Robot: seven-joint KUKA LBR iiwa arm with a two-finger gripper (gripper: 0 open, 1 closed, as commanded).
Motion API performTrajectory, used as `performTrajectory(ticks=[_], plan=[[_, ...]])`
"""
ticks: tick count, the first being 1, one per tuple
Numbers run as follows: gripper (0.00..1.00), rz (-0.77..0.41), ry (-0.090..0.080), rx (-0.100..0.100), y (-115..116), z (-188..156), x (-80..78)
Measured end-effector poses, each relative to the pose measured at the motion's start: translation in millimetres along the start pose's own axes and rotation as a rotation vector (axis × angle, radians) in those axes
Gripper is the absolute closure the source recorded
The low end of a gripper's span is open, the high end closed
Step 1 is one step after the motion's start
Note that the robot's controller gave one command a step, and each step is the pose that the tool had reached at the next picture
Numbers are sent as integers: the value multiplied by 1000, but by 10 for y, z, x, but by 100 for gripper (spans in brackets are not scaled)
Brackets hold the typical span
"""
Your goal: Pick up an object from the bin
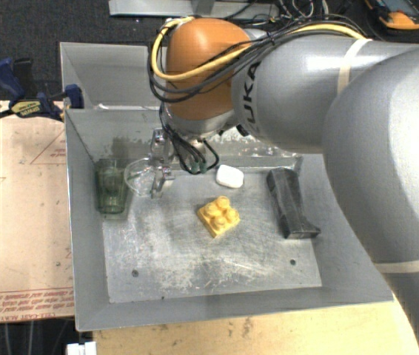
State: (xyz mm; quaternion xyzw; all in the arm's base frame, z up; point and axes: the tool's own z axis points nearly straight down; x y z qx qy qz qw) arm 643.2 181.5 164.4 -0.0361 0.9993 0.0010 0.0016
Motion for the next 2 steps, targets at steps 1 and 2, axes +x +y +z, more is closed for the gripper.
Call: performTrajectory(ticks=[1, 2], plan=[[100, 0, 0, 0, -1, 0, 0], [100, -1, 3, 1, 71, -473, 54]])
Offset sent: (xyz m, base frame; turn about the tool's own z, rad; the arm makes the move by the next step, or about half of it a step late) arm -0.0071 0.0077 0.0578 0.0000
